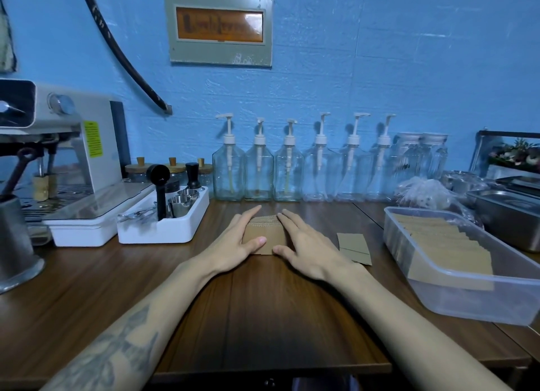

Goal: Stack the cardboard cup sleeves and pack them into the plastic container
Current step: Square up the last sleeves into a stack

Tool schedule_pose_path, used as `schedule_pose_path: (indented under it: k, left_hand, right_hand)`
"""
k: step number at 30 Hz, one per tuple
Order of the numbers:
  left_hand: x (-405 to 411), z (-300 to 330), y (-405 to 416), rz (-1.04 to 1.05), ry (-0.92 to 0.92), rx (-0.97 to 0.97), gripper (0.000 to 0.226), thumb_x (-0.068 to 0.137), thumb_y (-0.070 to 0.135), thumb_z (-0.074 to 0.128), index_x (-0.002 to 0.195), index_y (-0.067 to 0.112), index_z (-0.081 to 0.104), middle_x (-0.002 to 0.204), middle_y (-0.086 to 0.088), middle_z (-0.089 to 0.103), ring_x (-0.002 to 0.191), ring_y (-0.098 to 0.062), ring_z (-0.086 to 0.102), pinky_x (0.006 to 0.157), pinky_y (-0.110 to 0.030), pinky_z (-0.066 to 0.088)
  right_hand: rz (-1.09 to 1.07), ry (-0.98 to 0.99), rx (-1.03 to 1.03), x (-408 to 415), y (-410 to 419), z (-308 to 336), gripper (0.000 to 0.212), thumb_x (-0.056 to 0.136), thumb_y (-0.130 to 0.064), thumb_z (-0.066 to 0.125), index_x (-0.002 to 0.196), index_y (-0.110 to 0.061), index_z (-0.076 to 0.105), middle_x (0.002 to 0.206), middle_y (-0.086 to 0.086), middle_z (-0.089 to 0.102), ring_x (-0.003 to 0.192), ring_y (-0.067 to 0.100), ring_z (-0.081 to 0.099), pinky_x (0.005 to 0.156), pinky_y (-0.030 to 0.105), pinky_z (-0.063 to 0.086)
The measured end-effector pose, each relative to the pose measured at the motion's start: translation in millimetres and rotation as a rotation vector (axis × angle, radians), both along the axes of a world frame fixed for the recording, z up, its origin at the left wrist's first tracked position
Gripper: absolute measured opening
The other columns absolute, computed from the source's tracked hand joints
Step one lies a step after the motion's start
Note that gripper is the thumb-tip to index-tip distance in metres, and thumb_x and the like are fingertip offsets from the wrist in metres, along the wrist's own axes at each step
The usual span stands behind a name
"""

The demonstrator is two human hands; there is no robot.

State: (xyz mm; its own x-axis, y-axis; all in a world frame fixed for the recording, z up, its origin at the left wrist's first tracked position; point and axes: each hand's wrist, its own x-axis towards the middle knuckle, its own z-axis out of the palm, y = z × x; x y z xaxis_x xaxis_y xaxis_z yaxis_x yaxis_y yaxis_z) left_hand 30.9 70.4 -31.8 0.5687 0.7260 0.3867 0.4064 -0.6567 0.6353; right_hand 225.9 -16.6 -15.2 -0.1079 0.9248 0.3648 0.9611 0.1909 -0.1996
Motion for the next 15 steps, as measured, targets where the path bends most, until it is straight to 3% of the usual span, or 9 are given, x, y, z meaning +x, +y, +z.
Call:
schedule_pose_path:
  k: [4,9,12,15]
  left_hand:
    - [2.8,-0.1,0.0,0.011,-0.022,0.009,0.053,0.095,0.035,0.062,0.141,0.035,0.036,0.136,0.007,0.043,0.123,-0.010,0.047,0.098,-0.025,0.038]
    - [0.9,0.4,-1.4,0.012,-0.050,0.020,0.046,0.094,0.031,0.064,0.135,0.035,0.043,0.134,0.008,0.048,0.118,-0.008,0.049,0.096,-0.025,0.041]
    - [0.0,1.3,-2.3,0.012,-0.038,0.021,0.046,0.095,0.033,0.063,0.136,0.035,0.043,0.133,0.010,0.048,0.117,-0.007,0.050,0.094,-0.024,0.041]
    - [-1.0,1.7,-2.4,0.018,-0.043,0.027,0.046,0.095,0.033,0.063,0.137,0.034,0.044,0.132,0.012,0.049,0.117,-0.006,0.049,0.090,-0.017,0.038]
  right_hand:
    - [0.008,0.005,0.004,-1.0,-2.6,-0.8,0.078,0.095,-0.047,0.053,0.156,-0.021,0.012,0.164,-0.008,0.007,0.144,0.024,0.030,0.107,0.043,0.038]
    - [-0.009,0.115,0.008,15.8,-12.4,1.7,0.075,0.094,-0.051,0.052,0.155,-0.025,0.016,0.160,-0.003,0.019,0.143,0.023,0.030,0.113,0.043,0.033]
    - [-0.163,0.214,-0.056,39.1,-21.5,1.9,0.069,0.096,-0.050,0.051,0.153,-0.021,0.024,0.154,0.007,0.031,0.140,0.029,0.032,0.114,0.042,0.029]
    - [-0.383,0.102,-0.098,59.6,-30.0,1.4,0.060,0.097,-0.050,0.048,0.146,-0.017,0.037,0.146,0.012,0.040,0.132,0.035,0.041,0.108,0.044,0.036]
